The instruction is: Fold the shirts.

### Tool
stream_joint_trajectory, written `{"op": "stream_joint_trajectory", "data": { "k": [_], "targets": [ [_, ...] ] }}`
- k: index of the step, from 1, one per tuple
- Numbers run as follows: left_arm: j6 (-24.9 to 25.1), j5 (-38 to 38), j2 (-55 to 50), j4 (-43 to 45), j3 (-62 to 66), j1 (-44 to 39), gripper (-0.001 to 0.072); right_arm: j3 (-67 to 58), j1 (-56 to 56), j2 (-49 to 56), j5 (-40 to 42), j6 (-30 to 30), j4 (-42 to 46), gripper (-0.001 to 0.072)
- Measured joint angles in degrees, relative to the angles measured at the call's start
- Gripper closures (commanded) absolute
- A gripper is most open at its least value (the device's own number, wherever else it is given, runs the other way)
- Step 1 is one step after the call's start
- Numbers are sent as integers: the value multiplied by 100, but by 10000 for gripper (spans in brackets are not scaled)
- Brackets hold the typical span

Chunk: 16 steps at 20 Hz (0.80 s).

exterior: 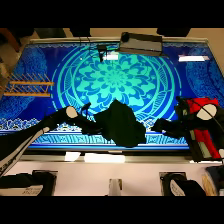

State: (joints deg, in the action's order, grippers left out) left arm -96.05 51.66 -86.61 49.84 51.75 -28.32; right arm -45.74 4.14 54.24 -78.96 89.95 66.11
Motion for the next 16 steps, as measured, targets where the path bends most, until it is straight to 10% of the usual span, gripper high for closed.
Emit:
{"op": "stream_joint_trajectory", "data": {
  "k": [3,14,16],
  "targets": [
    [-140,-181,-122,-11,-11,-55,671,61,-2,66,37,-9,-13,51],
    [-219,-382,136,483,-31,-90,672,988,-330,898,907,-671,-1019,69],
    [-219,-369,236,575,-44,-90,673,1047,-745,1161,1224,-765,-1174,451]
  ]
}}
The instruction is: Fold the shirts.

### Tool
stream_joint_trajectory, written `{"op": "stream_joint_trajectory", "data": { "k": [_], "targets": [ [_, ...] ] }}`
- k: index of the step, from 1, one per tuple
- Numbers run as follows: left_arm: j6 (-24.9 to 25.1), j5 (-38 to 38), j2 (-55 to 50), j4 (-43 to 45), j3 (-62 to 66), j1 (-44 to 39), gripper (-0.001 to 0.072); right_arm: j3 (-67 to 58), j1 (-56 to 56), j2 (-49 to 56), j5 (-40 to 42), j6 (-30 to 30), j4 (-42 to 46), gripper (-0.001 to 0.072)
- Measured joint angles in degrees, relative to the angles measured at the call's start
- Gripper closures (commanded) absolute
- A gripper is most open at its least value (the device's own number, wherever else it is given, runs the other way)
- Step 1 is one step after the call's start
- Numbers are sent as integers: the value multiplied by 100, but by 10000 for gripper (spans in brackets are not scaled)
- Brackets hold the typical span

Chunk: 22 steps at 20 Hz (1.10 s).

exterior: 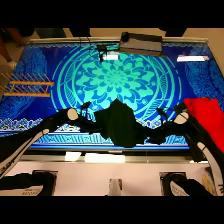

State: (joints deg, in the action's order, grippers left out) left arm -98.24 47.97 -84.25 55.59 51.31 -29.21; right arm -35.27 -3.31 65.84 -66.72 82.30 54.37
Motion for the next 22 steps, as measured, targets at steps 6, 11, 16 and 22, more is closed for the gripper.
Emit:
{"op": "stream_joint_trajectory", "data": {
  "k": [6,11,16,22],
  "targets": [
    [-9,103,785,581,188,85,674,-446,-476,52,466,-17,197,690],
    [-7,334,2170,1915,1281,527,674,-2221,-120,-1082,367,-192,1025,689],
    [-118,-181,3438,2426,2870,1008,674,-3834,26,-2378,1145,-247,1283,689],
    [-273,-122,4238,2876,3615,1351,674,-4288,61,-3091,748,76,1891,689]
  ]
}}
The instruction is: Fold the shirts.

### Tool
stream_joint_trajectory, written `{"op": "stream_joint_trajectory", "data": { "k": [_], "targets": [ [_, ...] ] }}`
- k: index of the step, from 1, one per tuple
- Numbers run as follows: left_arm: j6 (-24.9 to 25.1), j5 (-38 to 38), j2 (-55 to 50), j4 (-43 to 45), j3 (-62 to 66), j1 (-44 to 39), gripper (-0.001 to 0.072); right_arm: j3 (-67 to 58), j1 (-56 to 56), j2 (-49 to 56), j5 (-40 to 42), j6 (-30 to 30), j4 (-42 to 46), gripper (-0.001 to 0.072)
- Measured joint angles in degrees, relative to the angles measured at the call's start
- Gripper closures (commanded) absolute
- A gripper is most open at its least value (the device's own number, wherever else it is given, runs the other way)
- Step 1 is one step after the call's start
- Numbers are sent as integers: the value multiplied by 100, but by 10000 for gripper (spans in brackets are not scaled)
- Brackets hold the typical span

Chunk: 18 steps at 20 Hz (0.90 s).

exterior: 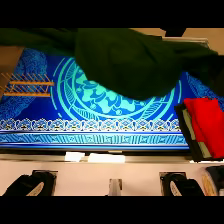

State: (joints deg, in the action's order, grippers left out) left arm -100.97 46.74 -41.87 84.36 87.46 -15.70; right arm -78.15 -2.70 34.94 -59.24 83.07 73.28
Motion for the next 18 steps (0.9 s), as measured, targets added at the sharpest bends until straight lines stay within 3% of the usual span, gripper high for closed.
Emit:
{"op": "stream_joint_trajectory", "data": {
  "k": [3,7,9,13,14,16,18],
  "targets": [
    [-22,1040,87,538,-149,76,673,48,0,11,-885,149,680,689],
    [-173,1731,151,905,-1141,111,673,732,0,240,-1563,402,944,689],
    [-319,1698,162,850,-1853,114,673,1325,2,459,-1456,492,763,689],
    [-463,1088,164,55,-3268,-7,673,2562,4,1220,-472,697,-149,688],
    [-479,892,166,-155,-3576,-63,673,2782,4,1475,-203,739,-442,627],
    [-507,643,166,-435,-4030,-160,672,3056,7,1998,170,796,-931,36],
    [-516,492,173,-634,-4277,-221,672,3130,13,2352,262,807,-1268,17]
  ]
}}
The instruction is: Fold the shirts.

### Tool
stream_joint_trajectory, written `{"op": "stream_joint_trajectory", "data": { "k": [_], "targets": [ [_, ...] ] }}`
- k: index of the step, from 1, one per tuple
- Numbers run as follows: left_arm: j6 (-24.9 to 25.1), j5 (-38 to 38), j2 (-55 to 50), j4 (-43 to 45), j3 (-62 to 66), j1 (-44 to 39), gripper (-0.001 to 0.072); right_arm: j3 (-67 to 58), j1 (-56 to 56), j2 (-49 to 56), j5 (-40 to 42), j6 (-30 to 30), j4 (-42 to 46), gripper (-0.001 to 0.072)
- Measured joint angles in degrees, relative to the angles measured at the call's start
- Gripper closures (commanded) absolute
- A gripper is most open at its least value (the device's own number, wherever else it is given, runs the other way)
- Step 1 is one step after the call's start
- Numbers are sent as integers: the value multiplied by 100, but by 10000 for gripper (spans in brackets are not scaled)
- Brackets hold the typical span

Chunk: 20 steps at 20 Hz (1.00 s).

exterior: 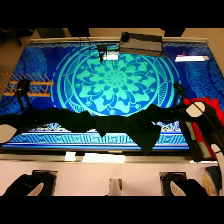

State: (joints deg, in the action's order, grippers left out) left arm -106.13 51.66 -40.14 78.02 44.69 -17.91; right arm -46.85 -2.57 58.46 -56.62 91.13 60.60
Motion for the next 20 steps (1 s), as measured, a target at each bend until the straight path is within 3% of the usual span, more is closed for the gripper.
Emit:
{"op": "stream_joint_trajectory", "data": {
  "k": [5,6,10,15,20],
  "targets": [
    [11,-133,7,-166,-190,-57,672,-334,785,295,-1080,-376,439,33],
    [24,-146,7,-192,-203,-59,672,-251,1106,321,-1290,-402,551,76],
    [33,-170,7,-203,-229,-66,672,691,1976,376,-1801,-577,-11,90],
    [39,-173,7,-221,-234,-66,672,1751,1493,400,-1327,-586,-424,89],
    [39,-173,9,-282,-234,-66,672,2037,599,693,-887,-315,-728,107]
  ]
}}
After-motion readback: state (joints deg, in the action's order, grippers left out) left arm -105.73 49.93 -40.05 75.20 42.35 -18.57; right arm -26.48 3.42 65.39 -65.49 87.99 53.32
